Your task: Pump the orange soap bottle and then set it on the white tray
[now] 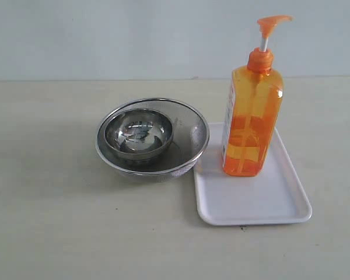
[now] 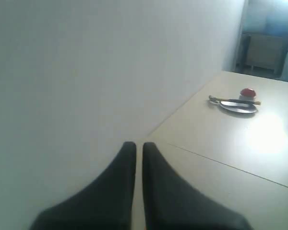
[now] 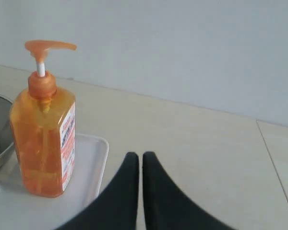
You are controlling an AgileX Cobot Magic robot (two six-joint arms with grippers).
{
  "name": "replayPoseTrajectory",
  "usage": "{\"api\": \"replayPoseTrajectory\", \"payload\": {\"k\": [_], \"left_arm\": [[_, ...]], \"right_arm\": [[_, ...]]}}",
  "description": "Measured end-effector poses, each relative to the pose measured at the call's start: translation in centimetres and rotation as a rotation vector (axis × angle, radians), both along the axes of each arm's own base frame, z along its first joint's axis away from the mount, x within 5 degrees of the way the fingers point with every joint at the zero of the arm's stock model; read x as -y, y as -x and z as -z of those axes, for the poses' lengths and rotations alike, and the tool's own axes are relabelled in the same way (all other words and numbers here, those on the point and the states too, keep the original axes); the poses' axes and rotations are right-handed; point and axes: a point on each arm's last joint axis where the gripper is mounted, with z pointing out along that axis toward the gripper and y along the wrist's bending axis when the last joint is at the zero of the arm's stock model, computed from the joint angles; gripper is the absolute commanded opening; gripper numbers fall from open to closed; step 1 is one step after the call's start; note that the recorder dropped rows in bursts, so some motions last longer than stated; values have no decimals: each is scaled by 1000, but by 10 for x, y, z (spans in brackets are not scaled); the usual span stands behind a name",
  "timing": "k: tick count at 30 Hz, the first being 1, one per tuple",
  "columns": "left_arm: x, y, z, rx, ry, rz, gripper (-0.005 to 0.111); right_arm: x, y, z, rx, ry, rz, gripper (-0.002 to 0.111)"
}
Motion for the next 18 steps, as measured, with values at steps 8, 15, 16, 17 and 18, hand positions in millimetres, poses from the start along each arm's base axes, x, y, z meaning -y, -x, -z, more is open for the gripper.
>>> {"api": "replayPoseTrajectory", "payload": {"k": [8, 15, 16, 17, 18], "left_arm": [[-24, 49, 3, 36, 7, -171, 5], [-41, 88, 13, 58, 21, -280, 5], [-44, 94, 16, 59, 23, -300, 5], [-46, 100, 15, 69, 28, -314, 5], [-49, 106, 16, 75, 31, -328, 5]], "right_arm": [[3, 20, -8, 99, -13, -1, 0], [5, 39, -11, 163, -20, -1, 0], [6, 42, -12, 176, -19, -2, 0], [7, 47, -12, 188, -19, -2, 0], [7, 51, -12, 202, -21, -2, 0]]}}
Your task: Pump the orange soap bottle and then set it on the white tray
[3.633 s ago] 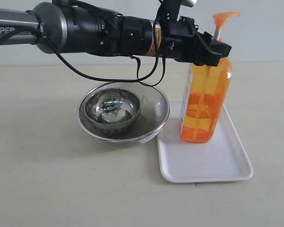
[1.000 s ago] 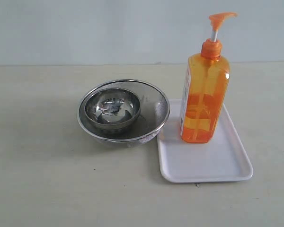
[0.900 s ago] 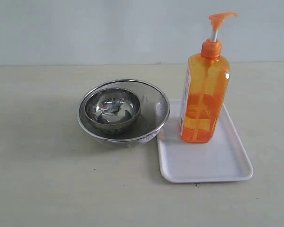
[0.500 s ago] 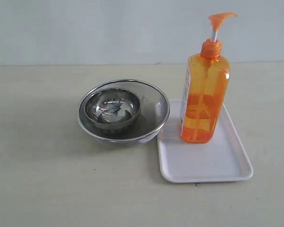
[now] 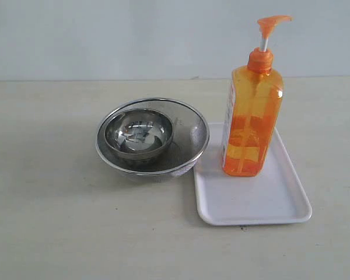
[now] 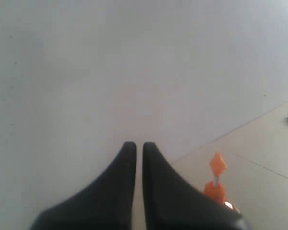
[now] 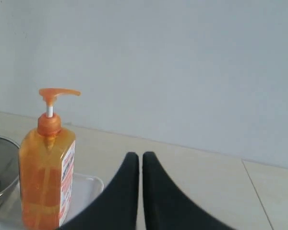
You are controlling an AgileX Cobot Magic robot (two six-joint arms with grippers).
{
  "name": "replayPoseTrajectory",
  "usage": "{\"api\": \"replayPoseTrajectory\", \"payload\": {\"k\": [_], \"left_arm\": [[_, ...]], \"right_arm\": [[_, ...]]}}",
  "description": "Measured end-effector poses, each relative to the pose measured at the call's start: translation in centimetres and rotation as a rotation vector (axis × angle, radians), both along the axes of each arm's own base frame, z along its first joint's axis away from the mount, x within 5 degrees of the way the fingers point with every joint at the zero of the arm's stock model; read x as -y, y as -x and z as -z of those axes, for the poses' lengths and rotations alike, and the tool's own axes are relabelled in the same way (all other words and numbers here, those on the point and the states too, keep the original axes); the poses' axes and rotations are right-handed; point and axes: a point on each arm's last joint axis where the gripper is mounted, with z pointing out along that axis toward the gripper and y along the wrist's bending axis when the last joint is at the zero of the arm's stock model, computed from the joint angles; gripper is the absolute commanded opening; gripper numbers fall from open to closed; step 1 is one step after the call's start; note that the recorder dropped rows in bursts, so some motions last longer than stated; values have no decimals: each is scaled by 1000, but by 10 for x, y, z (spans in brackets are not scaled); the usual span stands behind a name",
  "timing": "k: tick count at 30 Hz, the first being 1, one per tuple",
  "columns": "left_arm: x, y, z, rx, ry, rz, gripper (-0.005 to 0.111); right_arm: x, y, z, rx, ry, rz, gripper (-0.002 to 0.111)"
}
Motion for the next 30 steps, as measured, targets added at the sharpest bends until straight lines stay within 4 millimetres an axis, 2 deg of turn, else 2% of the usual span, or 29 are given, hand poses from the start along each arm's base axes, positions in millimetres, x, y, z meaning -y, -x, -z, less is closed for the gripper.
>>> {"api": "replayPoseTrajectory", "payload": {"k": [9, 13, 22, 30], "left_arm": [[-14, 45, 10, 54, 17, -50, 5], [-19, 60, 11, 85, 29, -77, 5], [-26, 90, 0, 178, 54, -83, 5], [-27, 91, 0, 189, 45, -89, 5]], "right_arm": [[4, 27, -1, 92, -8, 1, 0], [4, 30, -1, 97, -16, 1, 0], [4, 30, -1, 95, -17, 2, 0], [4, 30, -1, 95, -17, 2, 0]]}}
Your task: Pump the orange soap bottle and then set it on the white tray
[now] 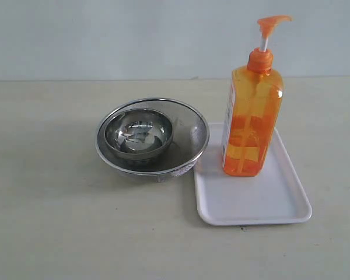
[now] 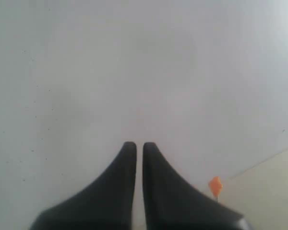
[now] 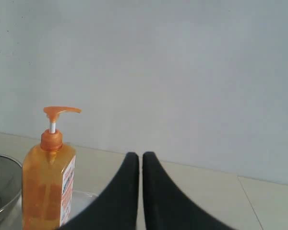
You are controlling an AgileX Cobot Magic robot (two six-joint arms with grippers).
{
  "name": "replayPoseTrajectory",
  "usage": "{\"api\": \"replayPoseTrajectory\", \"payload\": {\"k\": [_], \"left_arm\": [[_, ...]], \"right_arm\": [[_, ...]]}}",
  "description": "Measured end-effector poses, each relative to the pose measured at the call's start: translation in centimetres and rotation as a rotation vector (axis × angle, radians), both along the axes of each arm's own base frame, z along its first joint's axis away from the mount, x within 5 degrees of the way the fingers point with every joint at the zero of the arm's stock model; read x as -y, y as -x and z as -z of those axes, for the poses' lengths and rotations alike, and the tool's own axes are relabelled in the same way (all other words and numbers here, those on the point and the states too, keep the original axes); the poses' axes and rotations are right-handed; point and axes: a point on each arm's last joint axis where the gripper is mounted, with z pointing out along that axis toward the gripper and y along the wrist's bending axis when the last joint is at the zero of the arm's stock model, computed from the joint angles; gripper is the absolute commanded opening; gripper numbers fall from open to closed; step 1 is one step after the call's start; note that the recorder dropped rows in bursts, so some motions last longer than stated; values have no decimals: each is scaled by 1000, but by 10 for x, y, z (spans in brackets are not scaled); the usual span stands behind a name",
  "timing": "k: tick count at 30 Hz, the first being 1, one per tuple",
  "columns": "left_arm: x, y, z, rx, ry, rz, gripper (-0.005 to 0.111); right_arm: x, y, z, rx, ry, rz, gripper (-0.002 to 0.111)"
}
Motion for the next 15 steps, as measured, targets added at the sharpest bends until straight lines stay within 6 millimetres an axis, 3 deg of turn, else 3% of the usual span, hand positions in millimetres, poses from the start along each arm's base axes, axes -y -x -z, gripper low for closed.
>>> {"api": "replayPoseTrajectory", "payload": {"k": [3, 8, 11, 15], "left_arm": [[-8, -1, -3, 100, -102, -124, 5], [-27, -7, -8, 408, -693, -503, 5], [-33, -7, -10, 483, -914, -625, 5], [-33, -6, -12, 460, -832, -603, 5]], "right_arm": [[0, 0, 0, 0, 0, 0, 0], [0, 0, 0, -2, 0, 0, 0], [0, 0, 0, -2, 0, 0, 0], [0, 0, 0, -2, 0, 0, 0]]}}
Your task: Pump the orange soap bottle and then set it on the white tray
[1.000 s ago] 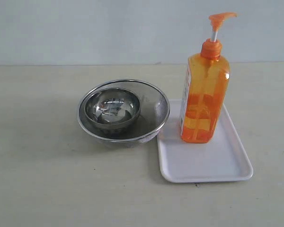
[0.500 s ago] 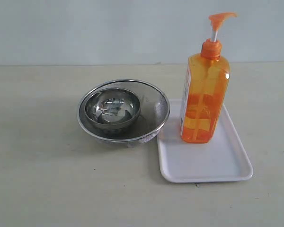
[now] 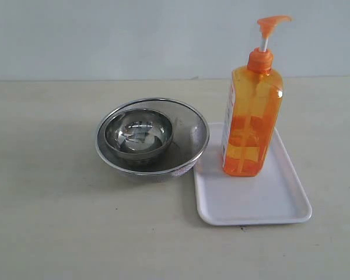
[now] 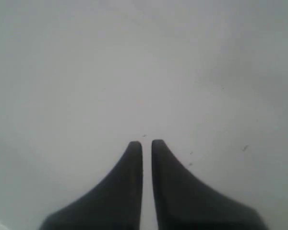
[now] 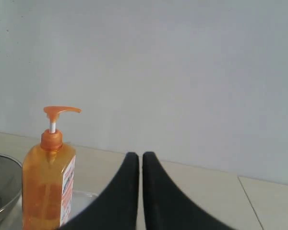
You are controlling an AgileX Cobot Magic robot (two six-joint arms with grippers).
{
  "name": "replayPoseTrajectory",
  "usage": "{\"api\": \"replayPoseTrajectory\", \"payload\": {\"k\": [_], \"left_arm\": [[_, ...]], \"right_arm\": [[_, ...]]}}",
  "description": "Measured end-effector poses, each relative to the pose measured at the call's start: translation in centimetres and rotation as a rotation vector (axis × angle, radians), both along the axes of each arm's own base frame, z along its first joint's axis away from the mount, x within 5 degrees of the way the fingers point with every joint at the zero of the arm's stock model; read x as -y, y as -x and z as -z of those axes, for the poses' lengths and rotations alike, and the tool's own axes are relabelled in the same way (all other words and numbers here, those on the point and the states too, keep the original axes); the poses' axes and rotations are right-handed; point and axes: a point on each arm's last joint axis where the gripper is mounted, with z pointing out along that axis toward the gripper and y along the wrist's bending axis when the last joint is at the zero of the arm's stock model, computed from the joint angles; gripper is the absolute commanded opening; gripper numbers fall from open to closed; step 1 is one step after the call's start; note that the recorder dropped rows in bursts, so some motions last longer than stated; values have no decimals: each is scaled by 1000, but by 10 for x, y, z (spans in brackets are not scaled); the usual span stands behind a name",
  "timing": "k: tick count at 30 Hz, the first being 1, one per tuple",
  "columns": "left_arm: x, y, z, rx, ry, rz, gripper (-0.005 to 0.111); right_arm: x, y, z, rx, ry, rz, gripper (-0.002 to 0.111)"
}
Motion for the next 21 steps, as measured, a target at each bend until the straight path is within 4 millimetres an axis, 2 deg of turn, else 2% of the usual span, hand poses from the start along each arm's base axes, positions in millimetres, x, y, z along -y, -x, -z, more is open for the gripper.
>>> {"api": "replayPoseTrajectory", "payload": {"k": [3, 5, 10, 13, 17, 21], "left_arm": [[9, 2, 1, -59, 172, 166, 5], [23, 6, 3, -147, 325, 378, 5], [45, 15, 8, -296, 381, 683, 5], [51, 21, 8, -342, 419, 792, 5], [46, 17, 6, -270, 372, 709, 5], [31, 5, 3, -146, 273, 452, 5]], "right_arm": [[0, 0, 0, 0, 0, 0, 0], [0, 0, 0, 0, 0, 0, 0], [0, 0, 0, 0, 0, 0, 0], [0, 0, 0, 0, 0, 0, 0], [0, 0, 0, 0, 0, 0, 0], [0, 0, 0, 0, 0, 0, 0]]}}
